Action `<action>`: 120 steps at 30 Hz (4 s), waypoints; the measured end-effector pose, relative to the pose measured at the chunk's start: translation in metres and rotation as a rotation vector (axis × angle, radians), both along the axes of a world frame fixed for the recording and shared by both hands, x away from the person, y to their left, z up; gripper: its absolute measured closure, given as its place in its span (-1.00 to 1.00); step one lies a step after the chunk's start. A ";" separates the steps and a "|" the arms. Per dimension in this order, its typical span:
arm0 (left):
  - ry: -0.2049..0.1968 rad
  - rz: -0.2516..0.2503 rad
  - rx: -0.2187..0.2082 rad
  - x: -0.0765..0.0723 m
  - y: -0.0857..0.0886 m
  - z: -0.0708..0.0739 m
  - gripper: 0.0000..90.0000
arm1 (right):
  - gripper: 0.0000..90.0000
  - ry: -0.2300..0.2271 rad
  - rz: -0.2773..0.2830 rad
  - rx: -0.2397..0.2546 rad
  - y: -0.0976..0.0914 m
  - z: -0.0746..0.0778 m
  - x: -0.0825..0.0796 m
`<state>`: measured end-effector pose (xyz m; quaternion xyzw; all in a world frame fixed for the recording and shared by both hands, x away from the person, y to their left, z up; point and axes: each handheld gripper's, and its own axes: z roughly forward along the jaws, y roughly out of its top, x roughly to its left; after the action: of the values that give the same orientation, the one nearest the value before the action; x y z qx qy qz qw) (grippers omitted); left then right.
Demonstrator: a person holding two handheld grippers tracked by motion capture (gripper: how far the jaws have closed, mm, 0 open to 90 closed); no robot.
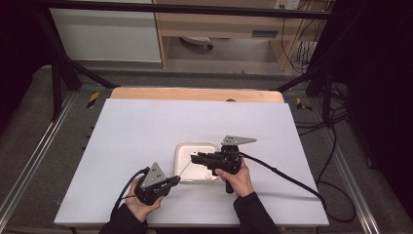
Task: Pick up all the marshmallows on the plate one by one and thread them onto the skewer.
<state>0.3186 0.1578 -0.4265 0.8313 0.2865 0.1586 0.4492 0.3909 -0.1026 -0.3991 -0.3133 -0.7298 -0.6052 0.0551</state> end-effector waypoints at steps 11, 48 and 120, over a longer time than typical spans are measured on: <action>0.002 -0.004 0.002 0.000 -0.002 -0.001 0.97 | 0.76 0.003 0.010 -0.004 0.002 -0.003 -0.001; 0.010 0.032 -0.045 0.006 -0.011 0.002 0.96 | 0.53 0.041 0.066 -0.086 0.021 -0.027 -0.010; 0.034 0.077 -0.049 0.011 0.020 0.001 0.96 | -0.06 -0.074 -0.122 -0.561 -0.007 -0.038 0.063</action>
<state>0.3298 0.1781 -0.4251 0.8108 0.3295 0.1547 0.4583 0.4540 -0.1093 -0.4372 -0.3374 -0.8499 -0.3929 -0.0969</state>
